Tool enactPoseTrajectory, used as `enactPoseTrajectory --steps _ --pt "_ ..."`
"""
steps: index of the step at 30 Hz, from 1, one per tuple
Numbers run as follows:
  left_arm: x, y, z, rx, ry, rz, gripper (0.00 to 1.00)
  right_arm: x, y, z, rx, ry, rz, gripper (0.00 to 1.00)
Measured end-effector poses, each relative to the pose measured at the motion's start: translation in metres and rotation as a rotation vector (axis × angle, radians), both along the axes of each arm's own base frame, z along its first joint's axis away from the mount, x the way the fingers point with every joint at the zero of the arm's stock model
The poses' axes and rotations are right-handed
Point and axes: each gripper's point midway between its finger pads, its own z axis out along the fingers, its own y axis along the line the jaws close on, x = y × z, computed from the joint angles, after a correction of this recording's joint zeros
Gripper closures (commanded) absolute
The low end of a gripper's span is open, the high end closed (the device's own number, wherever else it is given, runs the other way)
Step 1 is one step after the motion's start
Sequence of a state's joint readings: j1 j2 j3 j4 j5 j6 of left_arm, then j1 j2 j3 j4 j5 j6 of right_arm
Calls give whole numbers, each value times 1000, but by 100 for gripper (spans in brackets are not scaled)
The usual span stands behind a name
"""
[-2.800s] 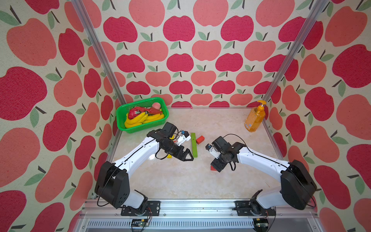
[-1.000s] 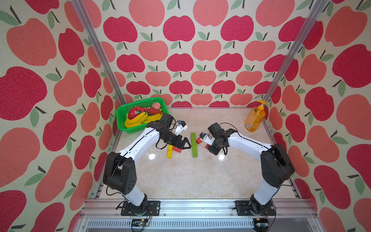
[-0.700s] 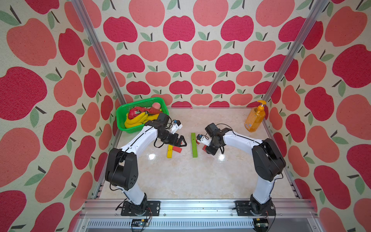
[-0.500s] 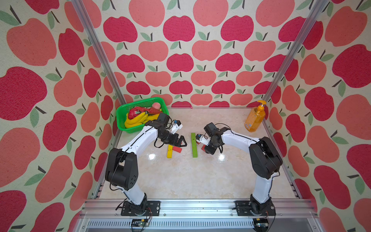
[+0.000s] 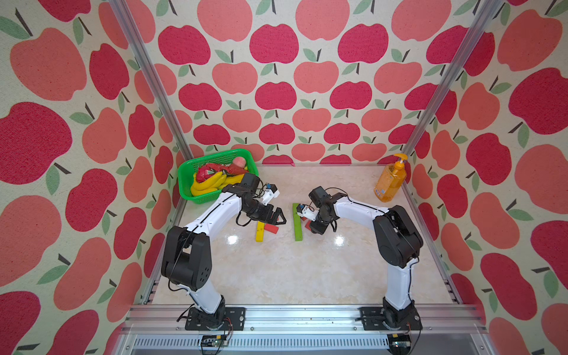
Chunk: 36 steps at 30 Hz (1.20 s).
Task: Assemble the letter k with building blocks
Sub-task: Assemble the building block at the center of the board.
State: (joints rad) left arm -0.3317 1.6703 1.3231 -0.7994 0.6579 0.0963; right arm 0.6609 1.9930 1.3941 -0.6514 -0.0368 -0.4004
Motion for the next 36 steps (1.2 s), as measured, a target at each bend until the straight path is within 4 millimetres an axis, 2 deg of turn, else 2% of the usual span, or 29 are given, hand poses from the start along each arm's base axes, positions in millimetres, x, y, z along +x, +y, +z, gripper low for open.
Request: enactPoseTrajectory --steps 14,24,27,32,36 --pt "-1 -2 0 1 1 -5 2 5 4 0 2 -3 0 57" --pt "-4 -5 0 -3 2 -18 2 5 4 2 9 -11 -2 55" --pt "-4 -6 0 -3 2 -20 2 2 3 15 32 -27 -15 55" --pt "-5 -7 0 -4 1 -25 2 -2 3 61 124 -108 -76 53" --pt "-5 -7 0 -6 1 -27 1 4 -7 91 165 -179 -247 56"
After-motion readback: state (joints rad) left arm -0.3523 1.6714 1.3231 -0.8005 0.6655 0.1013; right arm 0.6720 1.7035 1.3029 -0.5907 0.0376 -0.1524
